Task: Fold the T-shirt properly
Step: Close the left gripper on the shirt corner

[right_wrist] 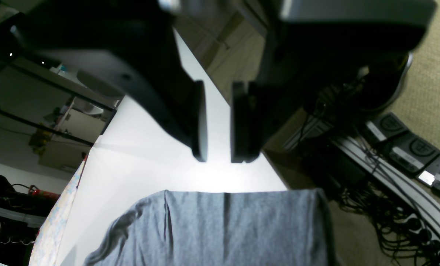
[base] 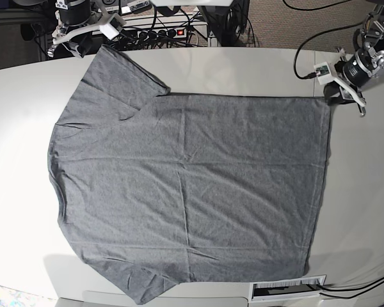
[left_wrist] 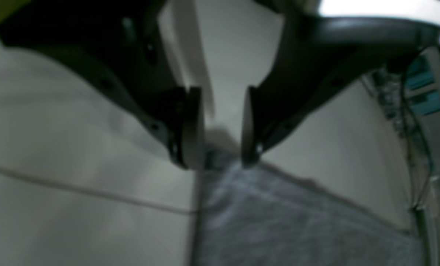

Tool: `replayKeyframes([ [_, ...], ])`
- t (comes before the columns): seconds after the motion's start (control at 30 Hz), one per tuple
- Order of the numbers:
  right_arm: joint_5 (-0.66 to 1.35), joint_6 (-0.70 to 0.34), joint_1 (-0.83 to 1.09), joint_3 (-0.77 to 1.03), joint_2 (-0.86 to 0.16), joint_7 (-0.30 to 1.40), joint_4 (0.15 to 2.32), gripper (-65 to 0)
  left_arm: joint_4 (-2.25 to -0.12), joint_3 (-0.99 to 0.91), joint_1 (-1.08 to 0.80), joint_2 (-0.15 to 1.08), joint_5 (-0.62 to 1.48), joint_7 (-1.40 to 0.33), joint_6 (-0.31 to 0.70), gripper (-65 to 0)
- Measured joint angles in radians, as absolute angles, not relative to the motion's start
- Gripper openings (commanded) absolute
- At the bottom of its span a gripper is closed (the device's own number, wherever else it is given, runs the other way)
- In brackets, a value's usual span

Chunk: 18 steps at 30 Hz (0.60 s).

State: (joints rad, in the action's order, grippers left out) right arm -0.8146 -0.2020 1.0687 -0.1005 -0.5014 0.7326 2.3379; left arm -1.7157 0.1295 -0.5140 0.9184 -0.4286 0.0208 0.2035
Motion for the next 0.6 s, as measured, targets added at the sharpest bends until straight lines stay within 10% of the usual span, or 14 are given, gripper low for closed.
replayKeyframes([
  [0.6,-0.815,-0.199,1.069,-0.101,-0.501,0.733,2.338,-52.9,-1.712,0.334,-0.309,0.873,-0.421,-0.044,0.203,-50.1],
])
